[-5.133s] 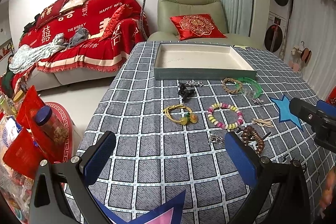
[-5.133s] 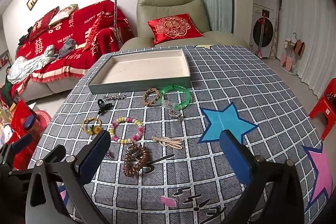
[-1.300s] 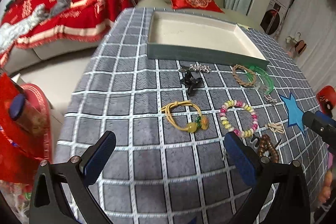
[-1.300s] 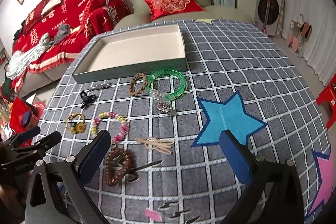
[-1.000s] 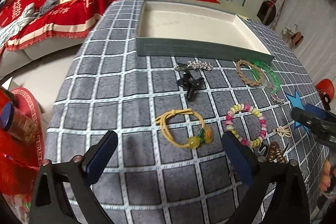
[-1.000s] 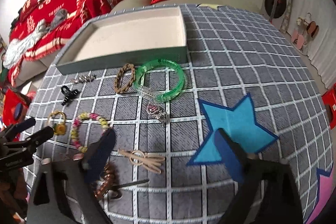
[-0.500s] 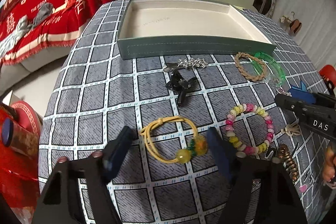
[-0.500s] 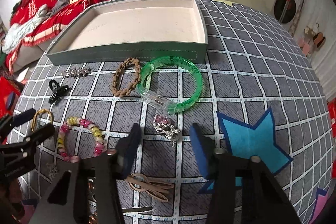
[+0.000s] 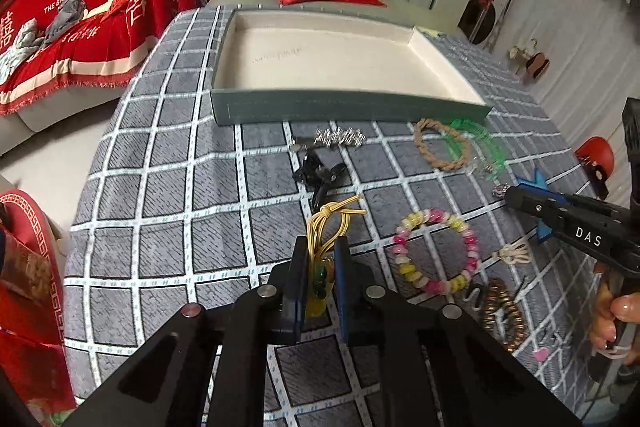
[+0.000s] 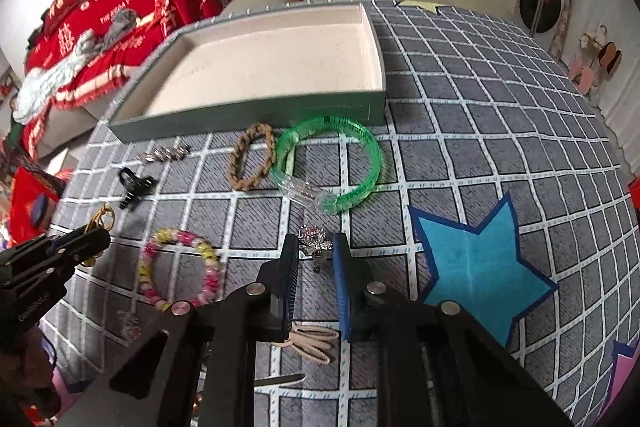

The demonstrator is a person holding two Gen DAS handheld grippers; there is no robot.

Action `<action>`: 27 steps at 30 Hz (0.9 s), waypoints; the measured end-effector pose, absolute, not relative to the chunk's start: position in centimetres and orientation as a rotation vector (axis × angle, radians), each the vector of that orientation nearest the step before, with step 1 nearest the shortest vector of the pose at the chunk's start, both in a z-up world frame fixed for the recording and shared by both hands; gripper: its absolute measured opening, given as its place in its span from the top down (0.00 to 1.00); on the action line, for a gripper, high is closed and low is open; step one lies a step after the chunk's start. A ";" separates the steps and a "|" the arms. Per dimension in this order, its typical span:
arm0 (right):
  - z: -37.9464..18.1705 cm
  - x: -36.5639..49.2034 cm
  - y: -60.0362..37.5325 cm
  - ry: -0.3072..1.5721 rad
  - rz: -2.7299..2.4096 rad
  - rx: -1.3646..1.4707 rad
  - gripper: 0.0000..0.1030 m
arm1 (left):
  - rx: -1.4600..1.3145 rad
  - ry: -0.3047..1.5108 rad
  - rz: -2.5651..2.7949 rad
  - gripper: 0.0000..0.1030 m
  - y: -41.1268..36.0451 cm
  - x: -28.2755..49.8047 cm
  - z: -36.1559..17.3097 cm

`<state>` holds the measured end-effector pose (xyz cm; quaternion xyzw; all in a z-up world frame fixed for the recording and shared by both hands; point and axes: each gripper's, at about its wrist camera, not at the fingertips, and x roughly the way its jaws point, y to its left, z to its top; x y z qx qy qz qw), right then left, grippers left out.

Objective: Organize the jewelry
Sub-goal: 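Grasp the yellow cord bracelet with the left tool while the right tool grasps the silver brooch, then carry both items into the white tray and open both tools to release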

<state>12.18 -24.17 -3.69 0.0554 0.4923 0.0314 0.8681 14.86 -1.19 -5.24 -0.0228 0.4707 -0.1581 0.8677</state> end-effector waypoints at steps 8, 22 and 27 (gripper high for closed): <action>1.0 12.3 -23.8 0.958 0.128 0.145 0.82 | -0.073 0.905 -0.381 0.73 -0.7 15.1 0.4; 7.9 20.4 -23.8 0.880 0.167 0.142 0.82 | -0.057 0.791 -0.371 0.73 -2.4 24.3 7.7; 7.7 24.7 -24.2 0.889 0.154 0.173 0.82 | -0.058 0.820 -0.332 0.73 -2.9 29.5 6.4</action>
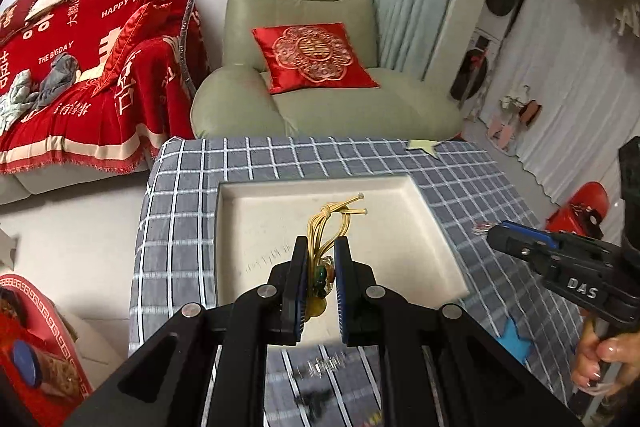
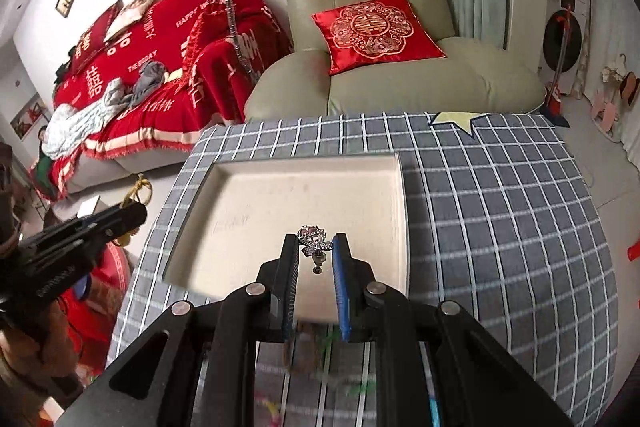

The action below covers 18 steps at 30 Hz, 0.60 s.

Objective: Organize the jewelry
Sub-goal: 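Carry both items into the white tray and open both tools to release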

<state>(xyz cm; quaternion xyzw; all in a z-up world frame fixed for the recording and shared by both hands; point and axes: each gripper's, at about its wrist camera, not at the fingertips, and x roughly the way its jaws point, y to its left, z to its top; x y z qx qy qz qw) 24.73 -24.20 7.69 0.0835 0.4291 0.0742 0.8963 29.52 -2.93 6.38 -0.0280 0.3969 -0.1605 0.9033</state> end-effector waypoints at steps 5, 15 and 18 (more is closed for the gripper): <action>5.4 29.4 -24.1 0.912 0.140 0.185 0.82 | 0.005 0.850 -0.279 0.73 -4.0 34.1 2.9; -2.0 35.2 -23.0 0.998 0.118 0.192 0.82 | 0.072 0.952 -0.220 0.73 -5.8 39.5 -4.8; -3.6 36.0 -22.7 1.012 0.106 0.161 0.82 | 0.099 0.963 -0.207 0.73 -6.2 39.9 -6.0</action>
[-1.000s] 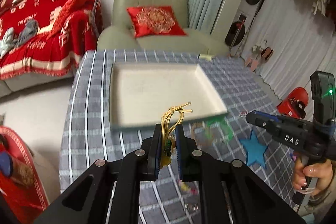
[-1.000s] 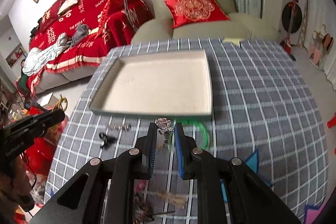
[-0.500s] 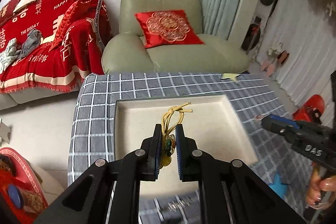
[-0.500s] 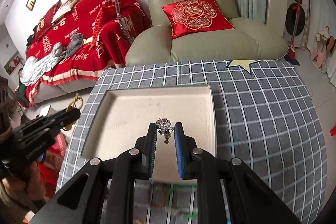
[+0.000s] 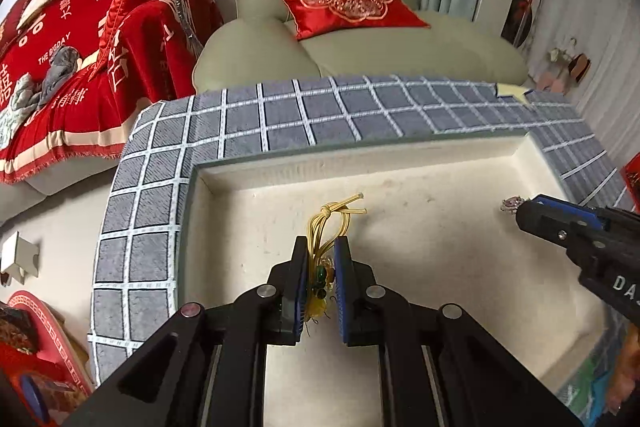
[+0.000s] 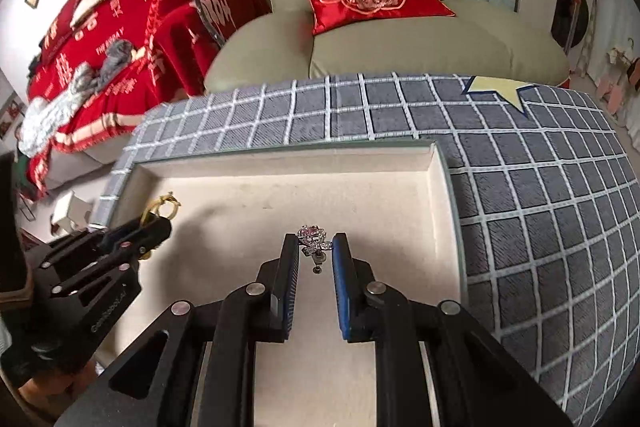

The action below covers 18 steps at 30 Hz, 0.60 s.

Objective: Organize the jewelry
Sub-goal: 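Carry both items into the white tray and open both tools to release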

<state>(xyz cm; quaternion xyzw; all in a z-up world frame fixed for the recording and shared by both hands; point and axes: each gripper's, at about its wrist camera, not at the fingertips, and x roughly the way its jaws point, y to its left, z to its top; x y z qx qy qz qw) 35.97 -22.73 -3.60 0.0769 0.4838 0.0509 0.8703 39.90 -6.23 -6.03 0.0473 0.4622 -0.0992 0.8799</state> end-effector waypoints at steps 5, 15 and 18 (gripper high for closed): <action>-5.3 36.2 -22.9 1.032 0.101 0.166 0.82 | 0.143 0.973 -0.182 0.73 -6.9 39.7 -6.9; -5.1 35.6 -22.3 1.033 0.118 0.156 0.50 | 0.182 0.970 -0.154 0.72 -7.7 39.6 -6.8; -4.0 35.2 -22.6 1.010 0.128 0.179 0.50 | 0.179 0.973 -0.164 0.72 -7.8 39.5 -6.8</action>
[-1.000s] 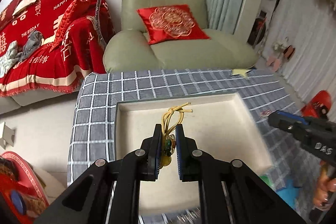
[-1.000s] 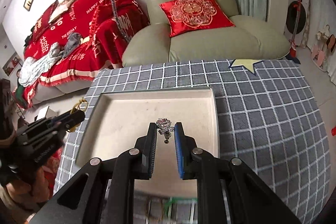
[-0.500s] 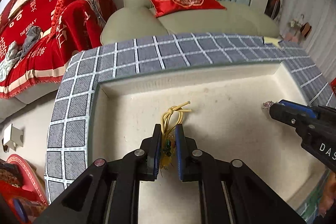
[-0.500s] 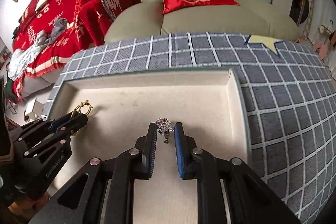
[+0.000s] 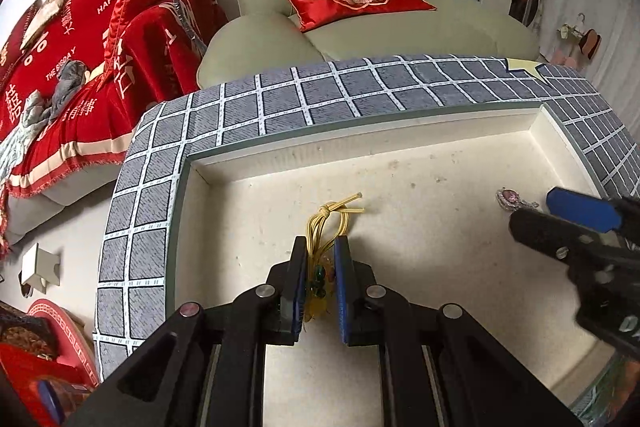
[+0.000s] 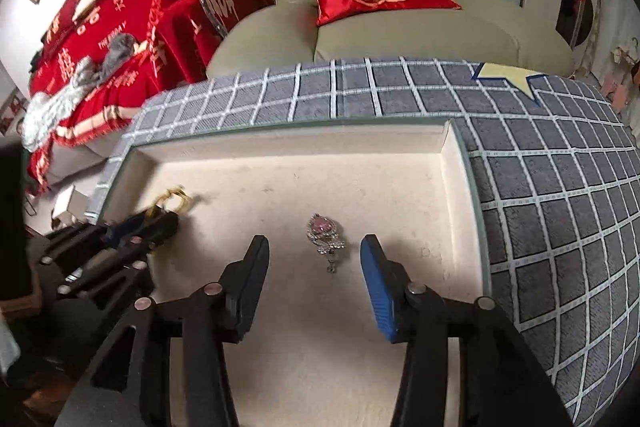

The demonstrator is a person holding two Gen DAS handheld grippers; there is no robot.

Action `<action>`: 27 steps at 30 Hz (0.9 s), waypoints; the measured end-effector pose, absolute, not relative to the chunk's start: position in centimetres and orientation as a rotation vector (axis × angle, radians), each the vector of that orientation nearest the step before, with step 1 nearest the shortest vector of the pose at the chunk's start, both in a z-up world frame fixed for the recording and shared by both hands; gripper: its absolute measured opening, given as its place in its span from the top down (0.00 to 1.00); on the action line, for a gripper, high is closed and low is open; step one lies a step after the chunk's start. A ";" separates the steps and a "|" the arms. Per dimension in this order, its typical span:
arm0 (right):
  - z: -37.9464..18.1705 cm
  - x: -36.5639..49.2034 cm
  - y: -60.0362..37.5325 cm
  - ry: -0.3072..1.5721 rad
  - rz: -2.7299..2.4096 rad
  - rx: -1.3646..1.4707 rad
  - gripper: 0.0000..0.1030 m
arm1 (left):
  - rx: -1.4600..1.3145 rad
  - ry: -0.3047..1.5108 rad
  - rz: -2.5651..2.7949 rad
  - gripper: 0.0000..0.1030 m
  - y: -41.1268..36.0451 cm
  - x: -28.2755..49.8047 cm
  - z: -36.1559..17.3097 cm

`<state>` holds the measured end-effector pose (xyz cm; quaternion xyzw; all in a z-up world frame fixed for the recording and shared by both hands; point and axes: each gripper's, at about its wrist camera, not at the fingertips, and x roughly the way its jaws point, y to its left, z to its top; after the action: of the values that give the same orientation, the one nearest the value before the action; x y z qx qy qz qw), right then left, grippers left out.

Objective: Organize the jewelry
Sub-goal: 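Carry both items into the white tray and open both tools to release, then withdraw both tools from the tray toward the remaining jewelry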

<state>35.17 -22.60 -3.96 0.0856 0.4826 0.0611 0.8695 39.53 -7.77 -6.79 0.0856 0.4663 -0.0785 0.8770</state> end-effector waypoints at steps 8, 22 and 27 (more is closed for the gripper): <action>-0.3 31.7 -24.1 0.932 0.098 0.216 0.44 | 0.198 0.961 -0.146 0.72 -8.0 39.2 -6.5; 1.2 25.7 -26.9 0.911 0.057 0.320 0.31 | 0.149 0.842 -0.158 0.00 -7.4 36.6 -2.6; 1.4 23.7 -27.0 0.886 0.047 0.332 0.17 | 0.110 0.849 -0.176 0.00 -6.0 34.4 -1.5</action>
<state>23.72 -26.98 1.37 0.1600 0.4264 0.0225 0.8900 34.39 -6.01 -1.52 0.0533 0.4111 -0.0853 0.9060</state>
